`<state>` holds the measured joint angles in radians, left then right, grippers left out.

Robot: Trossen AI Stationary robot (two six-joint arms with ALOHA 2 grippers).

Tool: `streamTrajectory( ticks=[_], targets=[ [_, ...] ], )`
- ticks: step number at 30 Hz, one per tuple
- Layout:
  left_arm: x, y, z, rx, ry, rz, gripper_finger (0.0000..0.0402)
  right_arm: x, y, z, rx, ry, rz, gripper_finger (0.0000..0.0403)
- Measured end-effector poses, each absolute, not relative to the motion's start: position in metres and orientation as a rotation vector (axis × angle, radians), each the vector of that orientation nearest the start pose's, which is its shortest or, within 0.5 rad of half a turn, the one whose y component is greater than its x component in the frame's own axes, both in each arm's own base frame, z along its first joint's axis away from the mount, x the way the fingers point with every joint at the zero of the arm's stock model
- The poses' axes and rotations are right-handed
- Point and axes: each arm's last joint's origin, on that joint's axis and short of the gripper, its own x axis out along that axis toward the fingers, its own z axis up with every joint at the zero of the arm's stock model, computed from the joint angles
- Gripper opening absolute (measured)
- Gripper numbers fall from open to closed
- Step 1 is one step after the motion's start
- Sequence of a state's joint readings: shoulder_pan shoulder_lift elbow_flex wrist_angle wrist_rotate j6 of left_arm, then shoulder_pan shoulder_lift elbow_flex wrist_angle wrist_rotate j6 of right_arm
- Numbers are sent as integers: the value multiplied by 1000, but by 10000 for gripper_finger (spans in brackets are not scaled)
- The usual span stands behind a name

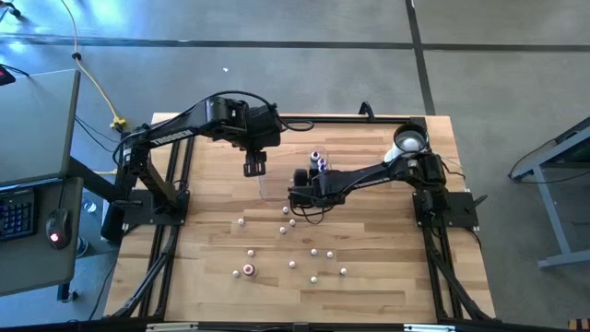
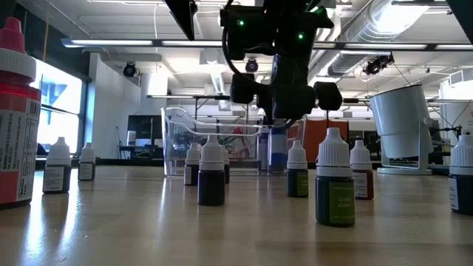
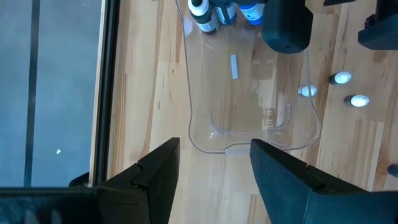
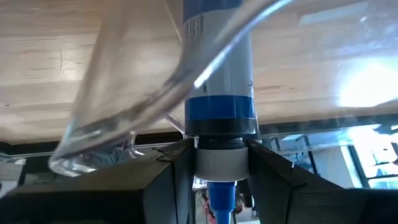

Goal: Pick & Place food coloring
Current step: Put the large blue food coloring bottle into the transparent bin

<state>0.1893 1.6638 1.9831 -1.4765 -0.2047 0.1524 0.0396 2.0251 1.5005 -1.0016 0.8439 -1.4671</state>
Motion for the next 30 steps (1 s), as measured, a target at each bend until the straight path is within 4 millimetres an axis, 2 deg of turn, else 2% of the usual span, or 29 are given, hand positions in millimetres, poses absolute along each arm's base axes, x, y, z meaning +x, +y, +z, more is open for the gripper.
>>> streamTrajectory(
  ticks=[23, 30],
  targets=[
    [291, 62, 412, 141, 1186, 259, 192, 382, -8, 184, -1750, 1747, 515, 122],
    [291, 62, 412, 139, 1186, 256, 192, 383, -7, 185, -1631, 1707, 414, 122]
  ],
)
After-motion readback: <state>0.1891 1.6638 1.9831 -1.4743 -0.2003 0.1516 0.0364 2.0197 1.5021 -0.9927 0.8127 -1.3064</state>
